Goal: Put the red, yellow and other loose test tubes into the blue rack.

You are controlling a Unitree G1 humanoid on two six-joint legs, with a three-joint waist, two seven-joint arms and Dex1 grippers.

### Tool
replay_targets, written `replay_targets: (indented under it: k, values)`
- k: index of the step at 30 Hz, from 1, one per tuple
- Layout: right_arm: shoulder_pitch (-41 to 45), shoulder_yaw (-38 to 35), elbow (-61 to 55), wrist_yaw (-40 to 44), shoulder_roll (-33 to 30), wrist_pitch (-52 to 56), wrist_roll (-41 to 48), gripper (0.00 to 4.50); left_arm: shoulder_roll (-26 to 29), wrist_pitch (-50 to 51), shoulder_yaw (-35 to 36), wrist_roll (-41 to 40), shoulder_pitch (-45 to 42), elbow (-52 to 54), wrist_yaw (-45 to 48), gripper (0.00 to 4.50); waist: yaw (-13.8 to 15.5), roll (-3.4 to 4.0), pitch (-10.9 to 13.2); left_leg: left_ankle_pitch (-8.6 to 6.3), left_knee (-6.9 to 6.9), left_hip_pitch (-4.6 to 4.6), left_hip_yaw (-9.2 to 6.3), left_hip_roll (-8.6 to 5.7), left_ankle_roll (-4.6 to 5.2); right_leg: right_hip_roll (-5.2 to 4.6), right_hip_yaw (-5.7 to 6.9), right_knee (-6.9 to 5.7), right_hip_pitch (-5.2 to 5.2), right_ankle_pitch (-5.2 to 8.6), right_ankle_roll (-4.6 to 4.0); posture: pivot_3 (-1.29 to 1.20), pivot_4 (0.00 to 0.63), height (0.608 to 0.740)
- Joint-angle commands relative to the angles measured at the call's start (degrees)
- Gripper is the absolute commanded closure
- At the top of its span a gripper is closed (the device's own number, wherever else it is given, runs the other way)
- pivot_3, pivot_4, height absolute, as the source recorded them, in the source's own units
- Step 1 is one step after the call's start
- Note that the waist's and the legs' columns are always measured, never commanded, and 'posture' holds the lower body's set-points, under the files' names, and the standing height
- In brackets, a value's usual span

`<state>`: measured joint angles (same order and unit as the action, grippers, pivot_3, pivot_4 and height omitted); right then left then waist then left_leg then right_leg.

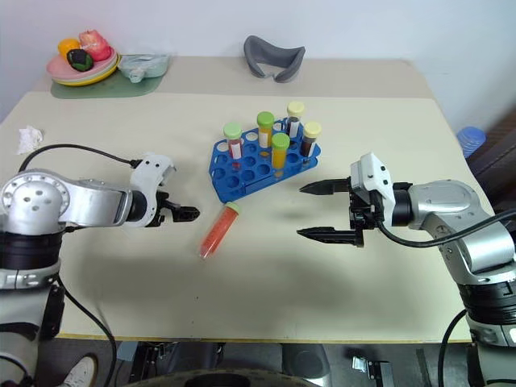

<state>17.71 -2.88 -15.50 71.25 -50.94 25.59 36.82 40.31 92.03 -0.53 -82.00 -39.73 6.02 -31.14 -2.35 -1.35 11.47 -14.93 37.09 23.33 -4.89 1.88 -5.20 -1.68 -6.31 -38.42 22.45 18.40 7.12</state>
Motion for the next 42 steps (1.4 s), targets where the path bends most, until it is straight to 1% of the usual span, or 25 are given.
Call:
replay_targets:
  k: [1, 2, 4, 8, 10, 13, 16, 19, 20, 21, 24, 25, 26, 27, 28, 29, 30, 32, 33, 36, 39, 40, 42]
  values:
    - [-0.7, -2.08, -1.86, -0.53, 0.17, -0.6, 0.35, 0.19, 0.51, 0.47, -0.99, -0.68, -1.97, -0.73, -2.82, 0.52, -0.06, 0.0, 0.0, 0.0, 0.0, 0.0, 0.0, 0.0, 0.0, 0.0, 0.0, 0.0, 0.01, 0.0, 0.0, 0.0, 0.15, 0.74]
    - [-0.92, -2.25, -2.05, -0.66, 0.18, -0.56, 0.41, 0.19, 0.37, 0.47, -1.13, -0.49, -2.18, -0.67, -3.24, 0.8, -0.08, 0.0, 0.0, 0.0, 0.0, 0.0, 0.0, 0.0, 0.0, 0.0, 0.0, 0.0, 0.01, 0.0, 0.0, 0.0, 0.15, 0.74]
    - [-1.32, -2.59, -2.28, -0.93, 0.13, -0.41, 0.57, 0.19, -0.42, 0.47, -0.53, -1.05, -2.35, -1.42, -4.39, 1.74, -0.04, 0.0, 0.0, 0.01, 0.0, 0.0, 0.0, 0.0, -0.01, 0.0, 0.0, -0.01, 0.02, 0.0, 0.0, 0.0, 0.15, 0.74]
    - [-1.97, -3.03, -2.55, -1.28, 0.08, -0.41, 0.77, 0.19, -0.51, 0.47, 0.95, -4.04, -2.08, -1.31, -4.14, 1.74, 0.0, 0.01, 0.0, 0.01, 0.01, 0.01, 0.0, 0.0, -0.02, -0.01, 0.0, -0.01, 0.0, 0.0, 0.0, 0.0, 0.15, 0.74]
    - [-2.2, -3.12, -2.62, -1.35, 0.09, -0.43, 0.79, 0.19, 0.69, -0.03, 2.11, -5.99, -2.03, -0.66, -3.81, 1.74, -0.03, 0.0, 0.0, 0.01, 0.01, 0.01, 0.0, 0.0, -0.02, -0.01, 0.01, -0.01, 0.01, 0.0, 0.0, 0.0, 0.15, 0.74]
    - [-2.27, -3.18, -2.52, -1.35, 0.09, -0.17, 1.0, 0.19, 3.48, -2.36, 2.56, -11.76, -2.99, -0.04, -2.67, 1.74, -0.08, 0.0, 0.0, 0.02, 0.01, 0.01, 0.0, 0.0, -0.03, 0.0, 0.01, -0.03, 0.02, 0.0, 0.0, 0.0, 0.15, 0.74]
    - [-2.02, -3.04, -2.57, -1.16, 0.01, 0.54, 1.51, 0.19, 7.6, -3.86, 0.42, -19.08, -4.1, 1.05, 1.99, 1.74, -0.04, 0.01, 0.0, 0.02, 0.01, 0.01, 0.0, 0.0, -0.03, -0.01, 0.0, -0.05, 0.03, 0.0, 0.0, 0.0, 0.15, 0.74]
    - [-1.85, -3.18, -2.88, -0.91, -0.29, 1.49, 2.28, 0.19, 8.89, -5.29, 0.64, -22.3, -4.28, 2.56, 12.13, 1.74, 0.09, 0.04, -0.02, 0.03, 0.02, 0.02, 0.01, -0.02, -0.05, -0.02, 0.01, -0.03, 0.0, 0.0, 0.0, 0.0, 0.15, 0.74]
    - [-1.96, -3.28, -3.25, -0.95, -0.38, 1.96, 2.64, 0.19, 8.68, -6.38, 2.17, -20.99, -3.07, 4.47, 16.07, 1.74, 0.11, 0.04, -0.02, 0.03, 0.02, 0.02, 0.01, -0.03, -0.05, -0.03, 0.01, -0.02, -0.01, 0.0, 0.0, 0.0, 0.15, 0.74]
    - [-2.12, -3.44, -3.58, -0.98, -0.43, 2.34, 2.91, 0.19, 8.22, -8.69, 4.01, -18.29, -1.44, 6.99, 19.43, 1.74, 0.08, 0.04, -0.02, 0.03, 0.02, 0.02, 0.03, -0.04, -0.05, -0.03, 0.01, -0.01, 0.0, 0.0, 0.0, 0.0, 0.15, 0.74]
    - [-2.85, -3.63, -4.43, -1.23, -0.25, 2.86, 3.29, 0.19, 9.63, -16.97, 6.82, -4.77, 3.43, 14.1, 28.68, 1.74, -0.16, 0.05, -0.01, 0.04, -0.03, 0.02, 0.03, -0.02, -0.06, -0.01, 0.01, 0.0, 0.04, 0.01, -0.01, 0.0, 0.15, 0.74]
    - [-2.91, -3.51, -4.59, -1.48, 0.08, 2.86, 3.22, 0.19, 11.41, -23.19, 6.12, 3.48, 5.79, 17.4, 33.71, 1.74, -0.19, 0.05, -0.02, 0.04, -0.03, 0.02, 0.02, 0.0, -0.08, 0.02, 0.02, -0.01, 0.04, 0.01, -0.02, 0.0, 0.15, 0.74]
    - [-2.74, -3.31, -4.53, -1.79, 0.55, 2.59, 2.98, 0.19, 13.45, -32.46, 4.12, 14.43, 8.24, 20.16, 38.32, 1.74, -0.3, 0.06, -0.01, 0.05, -0.03, 0.01, 0.03, 0.0, -0.08, 0.03, 0.01, -0.03, 0.04, 0.0, -0.03, 0.0, 0.15, 0.74]
    - [-2.52, -3.12, -4.45, -2.09, 1.01, 2.25, 2.71, 0.19, 14.22, -41.04, 2.48, 24.12, 10.31, 21.22, 40.65, 1.74, -0.27, 0.09, 0.0, 0.06, -0.05, 0.01, 0.05, 0.0, -0.11, 0.04, 0.0, -0.02, 0.07, -0.01, -0.04, 0.0, 0.15, 0.74]
    - [-2.29, -2.96, -4.28, -2.33, 1.41, 1.84, 2.43, 0.19, 13.59, -48.94, 1.35, 32.44, 11.73, 20.79, 41.09, 1.74, -0.14, 0.11, 0.0, 0.08, -0.05, 0.0, 0.06, 0.0, -0.13, 0.04, -0.01, -0.02, 0.05, -0.01, -0.04, 0.0, 0.15, 0.74]
    - [-2.01, -2.8, -4.1, -2.58, 1.76, 1.51, 2.15, 0.19, 12.35, -58.53, 0.07, 42.02, 12.56, 19.08, 39.59, 1.74, 0.06, 0.13, -0.02, 0.1, -0.04, -0.01, 0.06, 0.0, -0.17, 0.04, -0.01, -0.01, 0.04, -0.01, -0.05, 0.0, 0.15, 0.74]
    - [-1.75, -2.67, -3.91, -2.76, 2.04, 1.27, 1.89, 0.19, 10.45, -66.91, -0.44, 49.75, 12.75, 16.8, 38.01, 1.74, 0.27, 0.13, -0.02, 0.11, -0.04, -0.02, 0.07, -0.01, -0.19, 0.04, 0.0, 0.08, -0.03, -0.02, -0.06, 0.0, 0.15, 0.74]
    - [-1.26, -2.51, -3.53, -3.05, 2.6, 0.66, 1.18, 0.19, 5.0, -80.58, -0.68, 60.45, 9.45, 9.68, 35.22, 1.74, 1.19, 0.12, -0.02, 0.11, -0.01, -0.01, 0.07, -0.01, -0.19, 0.03, 0.01, 0.3, -0.17, -0.04, -0.08, 0.0, 0.15, 0.74]
    - [-1.12, -2.49, -3.44, -3.21, 2.84, 0.44, 0.84, 0.19, 2.0, -86.13, 0.11, 63.7, 7.53, 6.35, 34.02, 1.74, 1.63, 0.12, -0.02, 0.11, 0.03, 0.04, 0.08, -0.01, -0.18, 0.03, 0.01, 0.36, -0.16, -0.08, -0.04, 0.0, 0.15, 0.74]
    - [-0.92, -2.36, -3.38, -3.49, 3.24, 0.01, 0.25, 0.19, -2.62, -90.33, 1.16, 68.24, 2.48, 0.17, 33.97, 1.74, 2.22, 0.05, -0.06, 0.06, 0.06, 0.14, 0.08, -0.03, -0.09, -0.01, 0.02, 0.45, -0.15, -0.15, 0.08, 0.0, 0.15, 0.74]
    - [-1.24, -2.85, -3.83, -4.19, 3.58, -0.09, 0.0, 0.19, -5.76, -79.8, 3.63, 63.35, -0.77, -1.26, 35.42, 1.74, 1.92, 0.05, -0.06, -0.02, 0.02, 0.14, 0.09, -0.03, 0.05, -0.03, 0.02, 0.42, -0.09, -0.14, 0.1, 0.0, 0.15, 0.74]
    - [-1.48, -3.07, -4.12, -4.39, 3.57, -0.02, 0.04, 0.19, -6.52, -75.13, 4.78, 59.29, -1.57, -1.22, 37.61, 1.74, 1.72, 0.06, -0.06, -0.03, 0.0, 0.14, 0.09, -0.01, 0.06, -0.02, 0.03, 0.39, -0.05, -0.14, 0.1, 0.0, 0.15, 0.74]
    - [-1.85, -3.38, -4.55, -4.67, 3.51, 0.16, 0.21, 0.19, -8.23, -70.09, 7.43, 53.13, -2.27, -0.28, 40.55, 1.74, 1.32, 0.06, -0.05, -0.04, 0.0, 0.14, 0.08, -0.01, 0.09, -0.02, 0.04, 0.31, -0.02, -0.14, 0.11, 0.0, 0.15, 0.74]
